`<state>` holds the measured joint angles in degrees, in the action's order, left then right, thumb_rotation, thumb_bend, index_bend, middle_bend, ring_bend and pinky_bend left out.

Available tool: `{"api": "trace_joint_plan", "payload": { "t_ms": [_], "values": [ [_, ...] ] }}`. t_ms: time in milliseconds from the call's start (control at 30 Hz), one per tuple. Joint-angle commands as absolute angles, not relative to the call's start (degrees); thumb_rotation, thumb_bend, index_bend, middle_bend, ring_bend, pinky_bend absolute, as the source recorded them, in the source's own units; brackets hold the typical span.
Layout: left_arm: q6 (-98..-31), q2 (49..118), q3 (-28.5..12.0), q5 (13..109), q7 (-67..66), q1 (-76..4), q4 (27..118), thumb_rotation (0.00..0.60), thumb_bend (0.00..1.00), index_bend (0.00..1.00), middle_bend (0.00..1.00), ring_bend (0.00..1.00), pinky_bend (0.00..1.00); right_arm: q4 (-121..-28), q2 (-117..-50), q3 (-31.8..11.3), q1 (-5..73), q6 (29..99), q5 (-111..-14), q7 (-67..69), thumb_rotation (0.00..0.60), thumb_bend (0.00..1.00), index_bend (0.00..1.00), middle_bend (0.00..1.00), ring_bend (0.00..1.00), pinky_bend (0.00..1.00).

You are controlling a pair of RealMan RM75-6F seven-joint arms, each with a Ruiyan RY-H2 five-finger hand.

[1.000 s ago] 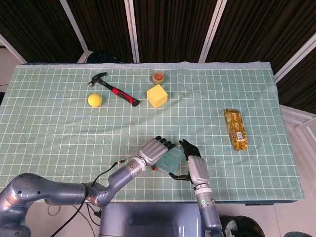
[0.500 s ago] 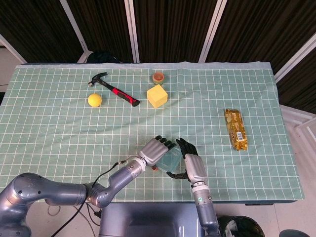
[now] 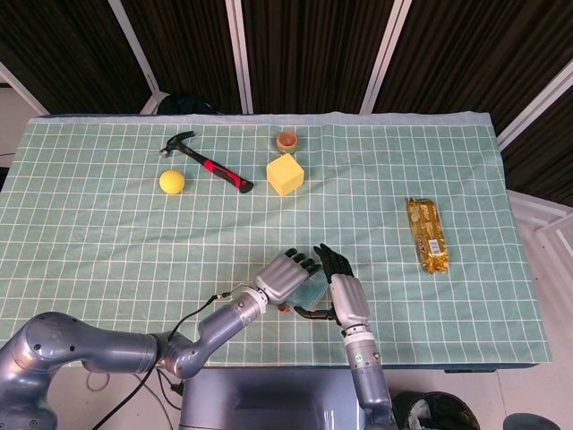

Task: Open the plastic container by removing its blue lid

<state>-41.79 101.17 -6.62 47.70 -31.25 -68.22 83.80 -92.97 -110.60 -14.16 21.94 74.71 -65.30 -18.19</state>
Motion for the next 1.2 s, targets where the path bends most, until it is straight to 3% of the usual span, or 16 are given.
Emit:
{"api": "trace_joint_plan", "payload": {
  "t_ms": [33,633,733,933,1200],
  "values": [
    [-42.10,101.44,-6.47,47.35,-31.55,-68.37,83.84,0.600,0.07,0.17,0.26,0.28,0.46,-93.16,-110.37,-14.48,22.08,74.70,-65.13,-18.28,0.600,0.26,0.00,0.00,0.00,0.00],
    [-41.74,101.25,-7.02,45.76,-30.16,-68.54,84.11,0.600,0.07,0.13,0.20,0.20,0.39,-90.44,-109.18,-12.70,21.26,74.70,-65.45,-17.02,0.600,0.25,0.01,0.00,0.00,0.00],
    [-41.45,101.13,-7.15,45.55,-29.70,-68.59,84.13,0.600,0.07,0.13,0.20,0.20,0.39,-89.64,-109.15,-12.42,21.20,74.67,-65.96,-16.36,0.600,0.25,0.08,0.00,0.00,0.00],
    [-41.15,100.95,-7.14,45.86,-28.73,-68.71,83.98,0.600,0.07,0.12,0.19,0.20,0.38,-88.32,-109.33,-12.06,21.20,74.68,-67.60,-14.33,0.600,0.26,0.31,0.00,0.00,0.00],
    [-43.06,100.53,-7.38,47.00,-28.54,-68.41,84.40,0.600,0.04,0.05,0.11,0.10,0.28,-88.80,-109.20,-12.01,20.92,74.93,-67.84,-13.98,0.600,0.42,0.52,0.05,0.00,0.00]
  ]
}}
